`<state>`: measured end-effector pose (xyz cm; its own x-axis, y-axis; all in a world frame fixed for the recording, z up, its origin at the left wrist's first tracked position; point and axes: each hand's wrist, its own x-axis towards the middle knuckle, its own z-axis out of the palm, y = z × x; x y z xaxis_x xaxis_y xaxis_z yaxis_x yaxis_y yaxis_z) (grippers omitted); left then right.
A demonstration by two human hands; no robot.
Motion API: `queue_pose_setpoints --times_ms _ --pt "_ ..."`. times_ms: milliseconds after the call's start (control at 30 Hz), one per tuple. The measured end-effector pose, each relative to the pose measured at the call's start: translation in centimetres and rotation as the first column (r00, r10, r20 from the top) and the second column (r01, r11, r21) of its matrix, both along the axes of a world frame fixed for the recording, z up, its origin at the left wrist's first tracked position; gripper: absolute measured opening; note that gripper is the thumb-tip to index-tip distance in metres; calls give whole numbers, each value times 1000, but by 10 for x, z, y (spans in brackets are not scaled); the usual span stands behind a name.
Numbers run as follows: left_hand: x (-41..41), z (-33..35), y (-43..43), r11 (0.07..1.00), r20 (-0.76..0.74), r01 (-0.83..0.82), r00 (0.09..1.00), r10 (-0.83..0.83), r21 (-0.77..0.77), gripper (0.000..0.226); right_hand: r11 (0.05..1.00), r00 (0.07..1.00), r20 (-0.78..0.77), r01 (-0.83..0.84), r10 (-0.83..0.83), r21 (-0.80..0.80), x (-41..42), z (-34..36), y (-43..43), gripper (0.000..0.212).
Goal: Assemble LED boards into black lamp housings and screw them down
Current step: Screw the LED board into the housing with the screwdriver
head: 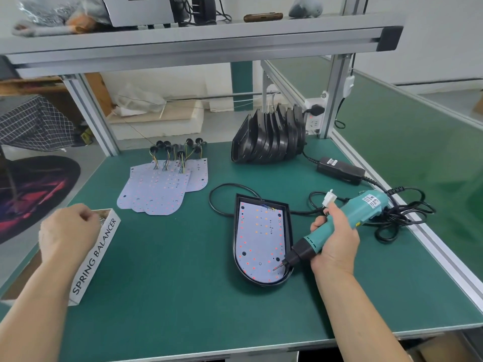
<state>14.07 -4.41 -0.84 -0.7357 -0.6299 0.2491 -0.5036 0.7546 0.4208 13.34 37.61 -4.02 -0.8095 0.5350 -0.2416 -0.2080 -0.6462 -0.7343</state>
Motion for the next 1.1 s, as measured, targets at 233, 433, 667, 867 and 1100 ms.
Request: queue_pose_setpoints --times_ms 233,433,667,867,1100 --pt "15 20 113 673 -384 515 854 -350 531 18 1000 1000 5 -6 7 -27 1 8 -3 13" --pt "38 19 196 409 -412 661 729 -546 629 20 999 997 -71 -6 3 -42 1 36 -6 12" --pt "50 13 231 283 -421 662 692 -586 694 18 997 989 -137 47 -56 -68 3 65 -9 16" --pt "51 13 237 277 -413 664 684 -602 695 18 997 986 -151 68 -73 -38 5 69 -11 16" --pt "52 16 237 285 -414 680 669 -617 676 20 997 987 -137 79 -81 -23 3 66 -10 16"
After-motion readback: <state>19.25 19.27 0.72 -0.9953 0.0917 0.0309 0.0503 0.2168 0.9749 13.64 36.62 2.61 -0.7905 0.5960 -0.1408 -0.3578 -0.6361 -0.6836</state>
